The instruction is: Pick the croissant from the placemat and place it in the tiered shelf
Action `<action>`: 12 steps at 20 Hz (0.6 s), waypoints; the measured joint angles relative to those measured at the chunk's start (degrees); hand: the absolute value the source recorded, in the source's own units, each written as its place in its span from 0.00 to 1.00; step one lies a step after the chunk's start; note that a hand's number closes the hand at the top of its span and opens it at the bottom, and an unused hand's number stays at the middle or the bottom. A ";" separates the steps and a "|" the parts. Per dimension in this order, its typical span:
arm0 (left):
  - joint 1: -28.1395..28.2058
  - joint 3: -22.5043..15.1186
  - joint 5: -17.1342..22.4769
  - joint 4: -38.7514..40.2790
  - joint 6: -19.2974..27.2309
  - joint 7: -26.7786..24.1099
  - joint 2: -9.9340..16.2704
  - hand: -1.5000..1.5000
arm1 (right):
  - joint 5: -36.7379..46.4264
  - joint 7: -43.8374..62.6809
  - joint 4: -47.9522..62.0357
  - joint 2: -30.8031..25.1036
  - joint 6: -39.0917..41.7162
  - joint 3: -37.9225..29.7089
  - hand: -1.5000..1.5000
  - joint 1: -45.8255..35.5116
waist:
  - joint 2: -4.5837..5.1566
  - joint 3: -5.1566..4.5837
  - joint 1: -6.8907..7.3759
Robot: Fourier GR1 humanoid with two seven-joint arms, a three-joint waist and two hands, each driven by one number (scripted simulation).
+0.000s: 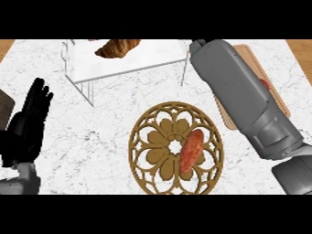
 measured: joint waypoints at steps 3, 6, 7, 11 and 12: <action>1.84 0.15 -0.10 -1.19 -0.03 -0.11 0.01 0.50 | -0.03 2.75 -7.00 -3.67 2.81 0.80 0.00 4.95 | -0.36 0.02 -0.90; 2.07 1.08 0.42 -1.56 -0.33 0.23 0.52 0.50 | -0.38 5.91 -15.55 -7.55 6.50 1.68 0.00 10.15 | -0.48 0.01 -1.45; 1.78 1.47 0.60 -1.30 -0.40 0.26 0.69 0.50 | -1.06 6.19 -18.54 -9.24 7.97 1.34 0.00 12.03 | -0.45 0.01 -1.55; 1.30 1.23 0.04 -2.25 0.25 1.45 0.31 0.50 | -1.88 9.36 -31.57 -14.11 11.67 1.55 0.00 20.45 | -0.35 0.01 -1.40; 1.80 0.84 -0.20 -2.24 0.10 0.94 0.03 0.50 | -1.94 10.21 -34.47 -15.29 12.43 1.28 0.00 22.28 | -0.26 0.01 -1.20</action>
